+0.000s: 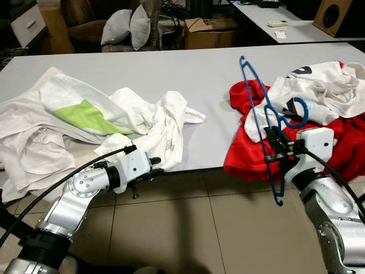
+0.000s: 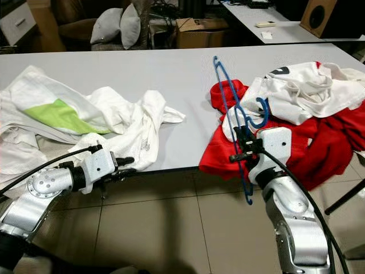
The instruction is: Hang hanger
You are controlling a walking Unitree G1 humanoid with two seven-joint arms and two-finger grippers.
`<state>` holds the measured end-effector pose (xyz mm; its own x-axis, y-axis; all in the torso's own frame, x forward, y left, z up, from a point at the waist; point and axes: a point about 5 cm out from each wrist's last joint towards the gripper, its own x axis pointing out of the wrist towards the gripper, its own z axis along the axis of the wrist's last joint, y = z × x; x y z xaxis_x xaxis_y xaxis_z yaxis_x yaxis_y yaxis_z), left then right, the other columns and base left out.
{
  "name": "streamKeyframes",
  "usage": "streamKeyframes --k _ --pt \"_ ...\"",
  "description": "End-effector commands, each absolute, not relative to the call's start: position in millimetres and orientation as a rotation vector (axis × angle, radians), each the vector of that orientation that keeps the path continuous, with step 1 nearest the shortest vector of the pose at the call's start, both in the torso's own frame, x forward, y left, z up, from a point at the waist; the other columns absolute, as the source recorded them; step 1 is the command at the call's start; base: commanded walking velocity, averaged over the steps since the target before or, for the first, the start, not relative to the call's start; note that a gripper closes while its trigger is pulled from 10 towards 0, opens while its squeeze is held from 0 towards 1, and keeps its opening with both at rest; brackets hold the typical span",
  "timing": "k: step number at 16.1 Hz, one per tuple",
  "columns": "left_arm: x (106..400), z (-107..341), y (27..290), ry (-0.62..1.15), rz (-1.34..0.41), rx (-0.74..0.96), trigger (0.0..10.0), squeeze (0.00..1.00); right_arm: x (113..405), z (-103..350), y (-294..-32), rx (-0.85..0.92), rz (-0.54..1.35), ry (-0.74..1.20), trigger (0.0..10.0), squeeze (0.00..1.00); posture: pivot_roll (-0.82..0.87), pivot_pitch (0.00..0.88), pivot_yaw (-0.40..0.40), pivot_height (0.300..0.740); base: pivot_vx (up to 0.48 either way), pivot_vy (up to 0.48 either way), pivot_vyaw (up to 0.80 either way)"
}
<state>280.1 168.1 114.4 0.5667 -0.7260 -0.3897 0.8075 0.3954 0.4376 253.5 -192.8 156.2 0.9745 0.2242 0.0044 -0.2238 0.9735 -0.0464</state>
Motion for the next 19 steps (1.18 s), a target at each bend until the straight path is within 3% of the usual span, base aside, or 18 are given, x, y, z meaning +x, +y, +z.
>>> streamKeyframes --k 1,6,7,8,14,15,16,17,19 --pt "278.0 115.6 165.7 0.136 -0.946 0.612 10.0 1.00 251.0 157.5 -192.8 -0.036 0.219 -0.011 10.0 0.00 -0.06 0.000 0.046 0.740 0.000 0.000 0.00" --pt "278.9 101.5 158.2 0.162 -0.850 0.584 10.0 1.00 251.7 158.4 -191.1 -0.028 0.222 -0.013 10.0 0.00 -0.06 0.000 0.051 0.740 0.000 0.000 0.00" --pt "277.8 97.5 158.0 0.183 -0.849 0.606 10.0 0.94 251.4 158.4 -190.4 -0.028 0.226 -0.012 10.0 0.00 -0.06 0.000 0.051 0.740 0.000 0.000 0.00" --pt "275.4 91.6 157.3 0.213 -0.862 0.628 10.0 0.00 251.7 158.6 -190.1 -0.028 0.228 -0.012 10.0 0.00 -0.06 0.000 0.050 0.740 0.000 0.000 0.00" --pt "275.3 81.8 150.7 0.255 -0.833 0.657 10.0 0.00 252.1 159.6 -189.4 -0.024 0.232 -0.013 10.0 0.00 -0.07 0.000 0.050 0.740 0.000 0.000 0.00" --pt "279.3 82.9 150.1 0.250 -0.786 0.650 7.5 0.00 252.1 160.2 -189.1 -0.023 0.233 -0.014 10.0 0.00 -0.07 0.000 0.050 0.740 0.000 0.000 0.00" --pt "281.9 83.2 150.9 0.254 -0.752 0.646 2.1 0.00 252.0 160.4 -189.0 -0.022 0.233 -0.014 10.0 0.00 -0.07 0.000 0.050 0.740 0.000 0.000 0.00" --pt "283.3 82.9 151.6 0.258 -0.737 0.647 0.0 0.00 251.9 160.2 -189.0 -0.021 0.233 -0.014 10.0 0.00 -0.07 0.000 0.054 0.740 0.000 0.000 0.00" --pt "283.8 81.3 151.4 0.265 -0.740 0.642 0.0 0.00 251.5 159.8 -189.1 -0.021 0.232 -0.013 10.0 0.00 -0.07 0.000 0.054 0.740 0.000 0.000 0.00"
